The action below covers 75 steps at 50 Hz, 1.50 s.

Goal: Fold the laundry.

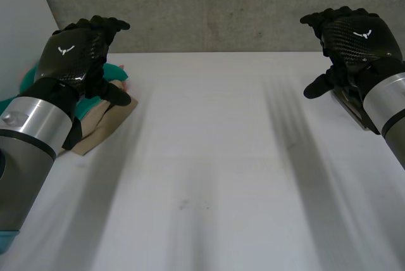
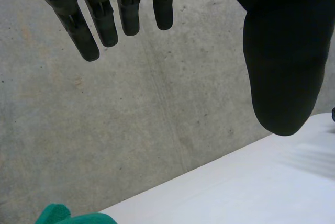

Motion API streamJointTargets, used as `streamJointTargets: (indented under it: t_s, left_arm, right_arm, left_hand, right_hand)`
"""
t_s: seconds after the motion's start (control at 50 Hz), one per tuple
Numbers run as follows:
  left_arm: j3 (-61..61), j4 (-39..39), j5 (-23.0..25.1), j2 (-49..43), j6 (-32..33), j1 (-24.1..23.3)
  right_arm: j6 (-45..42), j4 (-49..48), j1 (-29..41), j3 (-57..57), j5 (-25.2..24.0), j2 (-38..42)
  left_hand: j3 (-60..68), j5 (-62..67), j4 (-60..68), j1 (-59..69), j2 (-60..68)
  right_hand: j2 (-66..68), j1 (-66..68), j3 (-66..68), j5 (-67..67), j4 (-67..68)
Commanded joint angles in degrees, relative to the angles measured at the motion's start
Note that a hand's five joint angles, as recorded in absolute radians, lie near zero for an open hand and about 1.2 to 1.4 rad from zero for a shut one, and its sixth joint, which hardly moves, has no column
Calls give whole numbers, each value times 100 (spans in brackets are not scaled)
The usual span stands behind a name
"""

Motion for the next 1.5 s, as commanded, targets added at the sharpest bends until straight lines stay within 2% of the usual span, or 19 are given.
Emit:
streamJointTargets:
  t_s: [0.02,0.28,0.36,0.44,0.46,0.52,0.54,0.62,0.74,0.86,0.96,0.98,1.0,1.04,1.12,1.22,1.38,1.44,1.5]
  left_arm:
    - [-9,6,12,16,5,4]
    - [131,14,20,-10,92,-5]
    - [395,67,-6,-264,601,12]
    - [764,146,-15,-827,1602,126]
    - [938,198,-6,-1063,2074,283]
    - [1177,295,12,-1485,2666,714]
    - [1369,357,20,-1852,3016,1038]
    - [2027,445,29,-2924,3668,1558]
    - [3127,454,82,-4218,4065,1981]
    - [4112,445,661,-5318,4144,2429]
    - [4534,445,1189,-5714,4100,2491]
    - [4578,454,1242,-5741,4092,2491]
    - [4596,454,1329,-5750,4074,2491]
    - [4588,463,1330,-5723,4030,2474]
    - [4386,463,1312,-5425,3758,2324]
    - [3806,498,1330,-4477,3082,2052]
    - [2655,454,1435,-2587,912,1112]
    - [2208,463,1706,-2017,140,604]
    - [1855,515,1945,-1769,-267,198]
  right_arm:
    - [1,-1,3,5,-51,-14]
    - [-34,78,222,-4,-148,21]
    - [-350,131,477,75,-516,21]
    - [-1042,131,688,285,-877,30]
    - [-1175,131,723,330,-886,30]
    - [-1588,96,864,435,-843,100]
    - [-1668,105,882,444,-842,135]
    - [-1880,114,943,444,-816,451]
    - [-1897,122,970,427,-798,707]
    - [-1897,122,961,427,-790,926]
    - [-1906,122,961,427,-790,1014]
    - [-1906,122,961,427,-790,1015]
    - [-1906,122,961,427,-790,1023]
    - [-1906,114,961,427,-781,1023]
    - [-1906,114,952,418,-781,1023]
    - [-1906,105,891,374,-737,1023]
    - [-1862,114,856,164,-456,962]
    - [-1818,114,838,67,-316,944]
    - [-1818,113,829,14,-184,935]
  left_hand:
    - [-576,-560,-582,-510,-589]
    - [-487,-471,-493,-421,-500]
    - [-437,-421,-443,-371,-450]
    - [-453,-437,-459,-388,-466]
    - [-503,-487,-509,-438,-517]
    - [-537,-521,-543,-472,-551]
    - [-537,-522,-543,-472,-551]
    - [-554,-538,-560,-489,-567]
    - [-554,-538,-560,-489,-567]
    - [-554,-538,-560,-489,-567]
    - [131,147,125,197,118]
    - [918,934,912,984,905]
    - [3491,3506,3485,3556,3477]
    - [6262,6278,6256,6327,6248]
    - [6424,6440,6418,6490,6411]
    - [6424,6440,6418,6490,6411]
    - [6424,6440,6418,6490,6411]
    - [6424,6440,6418,6490,6411]
    - [6424,6440,6418,6490,6411]
  right_hand:
    - [-448,-487,-550,-530,-537]
    - [-448,-487,-550,-530,-537]
    - [-448,-487,-550,-530,-537]
    - [-448,-487,-550,-530,-537]
    - [-448,-487,-550,-530,-537]
    - [-448,-487,-550,-530,-537]
    - [-448,-487,-550,-530,-537]
    - [-448,-487,-550,-530,-537]
    - [-448,-487,-550,-530,-537]
    - [-448,-487,-550,-530,-537]
    - [-448,-487,-550,-530,-537]
    - [-448,-487,-550,-530,-537]
    - [-448,-487,-550,-530,-537]
    - [-448,-487,-550,-530,-537]
    - [-448,-487,-550,-530,-537]
    - [-448,-487,-550,-530,-537]
    - [-448,-487,-550,-530,-537]
    - [-448,-487,-550,-530,-537]
    - [-448,-487,-550,-530,-537]
